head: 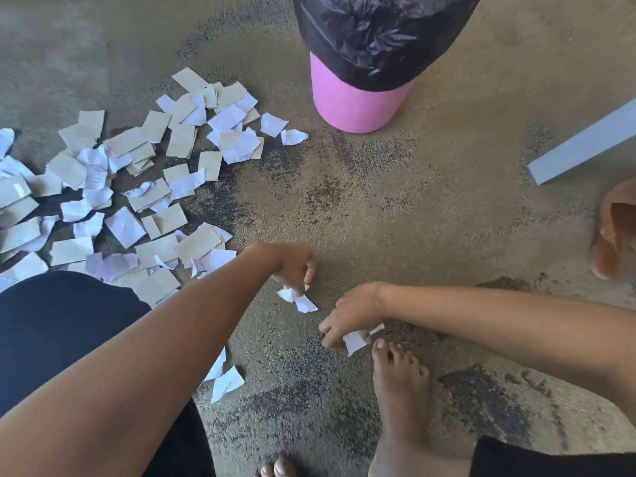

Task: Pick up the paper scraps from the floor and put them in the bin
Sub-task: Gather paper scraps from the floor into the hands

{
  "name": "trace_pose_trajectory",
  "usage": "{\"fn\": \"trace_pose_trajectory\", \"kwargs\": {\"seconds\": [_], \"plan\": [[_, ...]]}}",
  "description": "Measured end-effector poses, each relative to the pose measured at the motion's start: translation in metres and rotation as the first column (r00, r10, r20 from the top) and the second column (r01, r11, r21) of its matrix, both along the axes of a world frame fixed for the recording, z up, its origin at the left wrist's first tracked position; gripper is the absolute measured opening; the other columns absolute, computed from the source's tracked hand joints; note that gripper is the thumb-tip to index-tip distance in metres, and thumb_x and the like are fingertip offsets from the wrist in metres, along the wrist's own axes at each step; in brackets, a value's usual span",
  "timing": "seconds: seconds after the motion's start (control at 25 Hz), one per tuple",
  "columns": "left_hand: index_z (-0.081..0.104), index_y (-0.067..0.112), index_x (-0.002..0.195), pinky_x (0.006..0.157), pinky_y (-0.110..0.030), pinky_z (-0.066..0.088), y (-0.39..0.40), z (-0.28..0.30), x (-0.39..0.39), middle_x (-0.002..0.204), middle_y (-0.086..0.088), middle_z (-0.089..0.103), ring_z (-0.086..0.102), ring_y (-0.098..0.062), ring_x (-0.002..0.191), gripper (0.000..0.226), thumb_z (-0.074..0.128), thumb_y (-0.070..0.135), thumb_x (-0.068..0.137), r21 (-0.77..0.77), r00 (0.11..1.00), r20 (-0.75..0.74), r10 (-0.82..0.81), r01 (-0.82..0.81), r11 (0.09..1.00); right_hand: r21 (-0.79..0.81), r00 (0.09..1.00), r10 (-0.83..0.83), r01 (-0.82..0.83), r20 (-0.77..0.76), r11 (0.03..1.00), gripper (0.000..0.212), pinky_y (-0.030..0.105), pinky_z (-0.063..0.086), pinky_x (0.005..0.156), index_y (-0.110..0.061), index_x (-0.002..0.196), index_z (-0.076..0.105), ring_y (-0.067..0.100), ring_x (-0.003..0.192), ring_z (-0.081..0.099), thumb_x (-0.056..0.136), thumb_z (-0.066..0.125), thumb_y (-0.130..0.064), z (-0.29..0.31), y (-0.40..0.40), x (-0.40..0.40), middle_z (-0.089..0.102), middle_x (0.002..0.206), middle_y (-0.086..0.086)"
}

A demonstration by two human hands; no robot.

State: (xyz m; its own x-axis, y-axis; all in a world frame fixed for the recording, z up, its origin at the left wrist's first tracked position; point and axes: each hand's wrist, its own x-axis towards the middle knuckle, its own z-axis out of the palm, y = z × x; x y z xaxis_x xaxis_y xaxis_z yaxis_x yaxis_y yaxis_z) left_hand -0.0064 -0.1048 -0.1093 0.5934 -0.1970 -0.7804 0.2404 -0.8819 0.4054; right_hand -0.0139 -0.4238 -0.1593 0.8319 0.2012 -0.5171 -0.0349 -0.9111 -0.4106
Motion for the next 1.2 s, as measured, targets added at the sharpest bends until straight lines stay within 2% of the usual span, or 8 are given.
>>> {"fn": "trace_pose_trajectory", "kwargs": {"seconds": [0.32,0.56,0.68,0.72,0.76,0.84,1.0,1.2], "plan": [[0.046,0.018,0.099,0.084,-0.038,0.053,-0.027,-0.007,-0.019,0.098,0.000,0.060,0.059,-0.023,0.095,0.064,0.093,0.018,0.056,0.091,0.980,0.128,-0.150,0.139,0.986,0.032,0.999,-0.040,0.040,0.007,0.999,0.034,0.039,0.046,0.082,-0.029,0.124,0.055,0.024,0.103,0.066,0.099,0.031,-0.031,0.001,0.023,0.000,0.069,0.119,-0.002],[0.070,0.017,0.085,0.081,-0.029,0.054,-0.021,-0.019,-0.024,0.102,0.000,0.069,0.065,-0.022,0.095,0.032,0.091,0.020,0.060,0.071,0.986,0.116,-0.118,0.110,0.991,-0.005,0.965,0.171,-0.173,0.199,0.985,0.036,0.041,0.049,0.083,-0.025,0.132,0.045,0.027,0.108,0.065,0.097,0.037,-0.022,-0.009,0.006,-0.016,0.066,0.126,0.005],[0.067,0.018,0.085,0.077,-0.029,0.051,-0.018,-0.020,-0.030,0.093,0.001,0.067,0.064,-0.023,0.091,0.026,0.087,0.022,0.069,0.078,0.996,0.082,-0.030,0.023,0.997,0.001,0.942,0.316,-0.318,0.112,0.948,0.035,0.039,0.047,0.066,-0.015,0.120,0.039,0.031,0.079,0.070,0.085,0.042,-0.012,0.026,0.086,0.024,0.073,0.099,0.012],[0.061,0.020,0.083,0.076,-0.031,0.052,-0.017,-0.020,-0.031,0.098,-0.001,0.068,0.065,-0.023,0.090,0.027,0.085,0.020,0.071,0.062,0.997,0.077,0.031,-0.036,0.997,-0.028,0.857,0.513,-0.512,0.059,0.859,0.030,0.036,0.044,0.066,-0.013,0.115,0.045,0.026,0.075,0.068,0.086,0.046,-0.006,0.049,0.127,0.060,0.072,0.094,0.007],[0.056,0.020,0.078,0.075,-0.032,0.053,-0.014,-0.018,-0.031,0.103,-0.004,0.069,0.066,-0.024,0.088,0.028,0.084,0.017,0.073,0.045,0.992,0.069,0.102,-0.105,0.993,-0.101,0.623,0.763,-0.760,0.171,0.642,0.023,0.032,0.041,0.066,-0.012,0.106,0.058,0.017,0.071,0.063,0.087,0.052,-0.001,0.068,0.173,0.103,0.069,0.087,0.001],[0.055,0.019,0.071,0.072,-0.032,0.054,0.002,-0.011,-0.030,0.101,-0.012,0.072,0.070,-0.026,0.087,0.028,0.081,0.011,0.074,0.023,0.961,0.083,0.264,-0.267,0.964,0.002,0.409,0.911,-0.912,0.059,0.409,0.017,0.026,0.040,0.064,-0.015,0.086,0.070,0.006,0.066,0.055,0.083,0.065,0.001,0.089,0.248,0.148,0.063,0.076,-0.006],[0.065,0.011,0.077,0.068,-0.027,0.048,0.052,0.020,-0.039,0.095,-0.016,0.073,0.069,-0.029,0.092,0.007,0.066,0.006,0.082,0.069,0.815,0.258,0.519,-0.551,0.832,0.113,0.585,0.809,-0.809,0.053,0.577,0.019,0.031,0.054,0.066,-0.020,0.086,0.074,0.018,0.079,0.065,0.087,0.065,-0.003,0.055,0.301,0.129,0.070,0.091,0.002],[0.065,-0.002,0.108,0.081,-0.037,0.050,0.113,0.024,-0.100,0.111,-0.022,0.067,0.062,-0.038,0.105,0.025,0.055,0.003,0.086,0.264,0.477,0.558,0.680,-0.878,0.400,0.155,0.504,0.864,-0.855,0.018,0.495,0.037,0.030,0.055,0.068,-0.016,0.101,0.072,0.025,0.089,0.063,0.088,0.047,0.007,0.046,0.358,0.085,0.069,0.108,0.001]]}}
